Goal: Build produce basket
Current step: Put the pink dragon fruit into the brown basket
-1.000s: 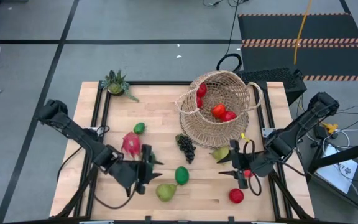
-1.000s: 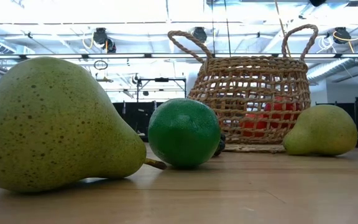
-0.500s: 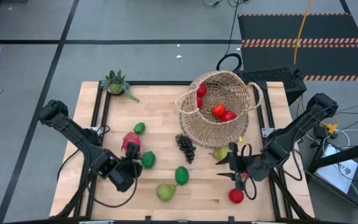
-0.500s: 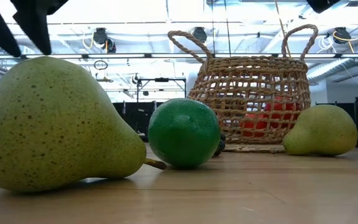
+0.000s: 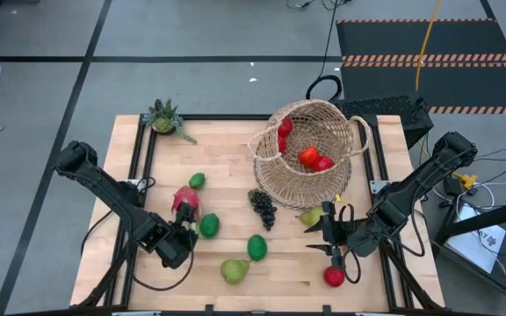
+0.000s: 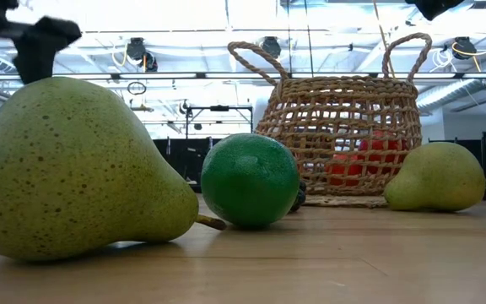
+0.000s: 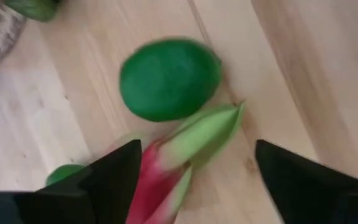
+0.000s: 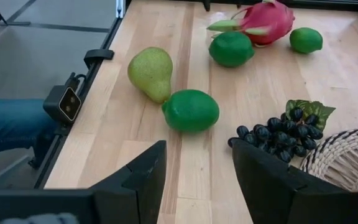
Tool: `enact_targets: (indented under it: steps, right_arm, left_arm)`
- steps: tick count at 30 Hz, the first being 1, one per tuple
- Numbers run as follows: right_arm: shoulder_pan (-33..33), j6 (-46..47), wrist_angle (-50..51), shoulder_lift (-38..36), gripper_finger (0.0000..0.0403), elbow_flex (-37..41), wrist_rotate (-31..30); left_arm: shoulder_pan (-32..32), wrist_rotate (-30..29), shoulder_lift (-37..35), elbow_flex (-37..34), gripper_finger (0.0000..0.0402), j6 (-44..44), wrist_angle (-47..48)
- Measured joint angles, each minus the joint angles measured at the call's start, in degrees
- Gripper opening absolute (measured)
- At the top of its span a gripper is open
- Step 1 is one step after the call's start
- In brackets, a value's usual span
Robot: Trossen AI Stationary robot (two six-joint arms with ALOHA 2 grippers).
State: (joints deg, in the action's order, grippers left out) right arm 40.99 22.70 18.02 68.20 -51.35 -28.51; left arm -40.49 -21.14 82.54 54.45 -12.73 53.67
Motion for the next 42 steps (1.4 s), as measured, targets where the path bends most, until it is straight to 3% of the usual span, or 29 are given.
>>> enact_targets:
  steps: [6, 12, 22, 35, 38, 42]
  right_arm:
    - [0.0, -0.5, 0.0, 0.0, 0.0178, 0.0, 0.0]
    - [0.0, -1.0, 0.0, 0.0, 0.0178, 0.0, -0.1]
    - [0.0, -1.1, 0.0, 0.0, 0.0178, 0.0, -0.2]
    - [0.0, -1.1, 0.0, 0.0, 0.0178, 0.0, -0.2]
    - [0.0, -1.0, 0.0, 0.0, 0.0178, 0.0, -0.2]
    - [0.0, -1.0, 0.0, 0.0, 0.0178, 0.0, -0.3]
  left_arm:
    - [0.0, 0.5, 0.0, -5.2, 0.0367, 0.5, -6.4]
    - [0.0, 0.1, 0.0, -8.7, 0.0356, 0.6, -10.4]
    - [0.0, 0.0, 0.0, -11.3, 0.0234, 7.9, -15.0]
    - [0.0, -2.3, 0.0, -11.1, 0.0035, 11.4, -17.3]
    - [0.0, -2.3, 0.0, -11.1, 0.0012, 11.2, -17.5]
    - [0.0, -2.8, 0.0, -10.6, 0.0027, 9.6, -17.5]
